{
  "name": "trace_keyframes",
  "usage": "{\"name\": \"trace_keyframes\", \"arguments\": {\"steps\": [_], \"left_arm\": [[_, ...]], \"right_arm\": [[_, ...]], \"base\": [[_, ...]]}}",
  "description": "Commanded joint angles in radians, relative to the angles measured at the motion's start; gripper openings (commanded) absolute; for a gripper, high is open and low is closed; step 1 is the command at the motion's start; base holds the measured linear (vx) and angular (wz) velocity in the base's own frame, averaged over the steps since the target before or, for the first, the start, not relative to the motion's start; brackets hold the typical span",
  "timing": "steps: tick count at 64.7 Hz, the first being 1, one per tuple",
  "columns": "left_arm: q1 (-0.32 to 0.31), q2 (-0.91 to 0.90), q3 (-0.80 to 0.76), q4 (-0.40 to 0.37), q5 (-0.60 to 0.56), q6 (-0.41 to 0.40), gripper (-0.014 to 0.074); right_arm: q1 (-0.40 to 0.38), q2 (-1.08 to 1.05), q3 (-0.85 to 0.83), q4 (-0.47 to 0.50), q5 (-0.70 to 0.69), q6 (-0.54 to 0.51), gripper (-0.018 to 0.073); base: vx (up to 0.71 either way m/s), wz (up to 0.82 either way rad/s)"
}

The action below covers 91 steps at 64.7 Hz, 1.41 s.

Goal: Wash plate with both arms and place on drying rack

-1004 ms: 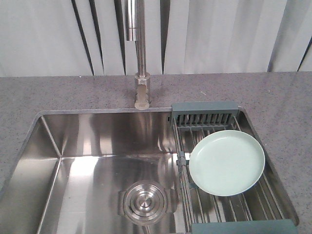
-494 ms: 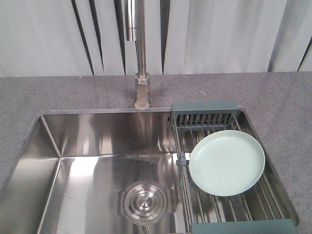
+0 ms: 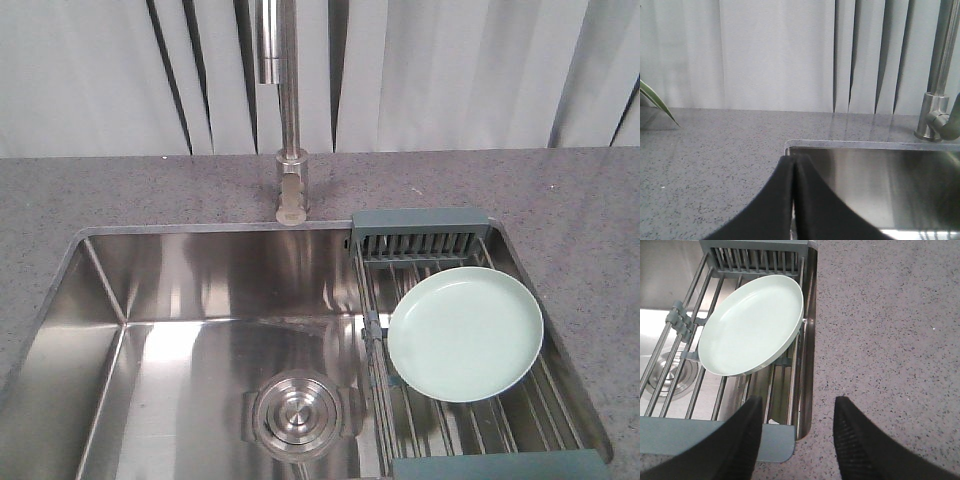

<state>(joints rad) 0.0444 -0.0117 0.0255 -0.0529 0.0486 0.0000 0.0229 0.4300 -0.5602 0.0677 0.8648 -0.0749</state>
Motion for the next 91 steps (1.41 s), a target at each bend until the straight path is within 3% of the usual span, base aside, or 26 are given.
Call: {"name": "trace_keyframes", "arguments": {"steps": [1, 69, 76, 84, 91], "left_arm": [[0.003, -0.016, -0.024, -0.017, -0.083, 0.008, -0.0006], [0.003, -0.014, -0.025, -0.016, -0.080, 0.000, -0.0006], [0.003, -0.014, -0.025, -0.016, -0.080, 0.000, -0.0006], [0.003, -0.014, -0.025, -0.016, -0.080, 0.000, -0.0006], [0.003, -0.014, -0.025, -0.016, -0.080, 0.000, -0.0006]], "right_arm": [[-0.004, 0.007, -0.024, -0.003, -0.061, -0.004, 0.0327], [-0.004, 0.007, -0.024, -0.003, -0.061, -0.004, 0.0327], [-0.004, 0.006, -0.024, -0.037, -0.069, -0.005, 0.0321], [-0.003, -0.031, -0.023, -0.040, -0.071, -0.004, 0.0295], [-0.003, -0.077, 0.022, -0.040, -0.170, -0.004, 0.0204]], "base": [[0.00, 0.00], [0.00, 0.00], [0.00, 0.00], [0.00, 0.00], [0.00, 0.00]]}}
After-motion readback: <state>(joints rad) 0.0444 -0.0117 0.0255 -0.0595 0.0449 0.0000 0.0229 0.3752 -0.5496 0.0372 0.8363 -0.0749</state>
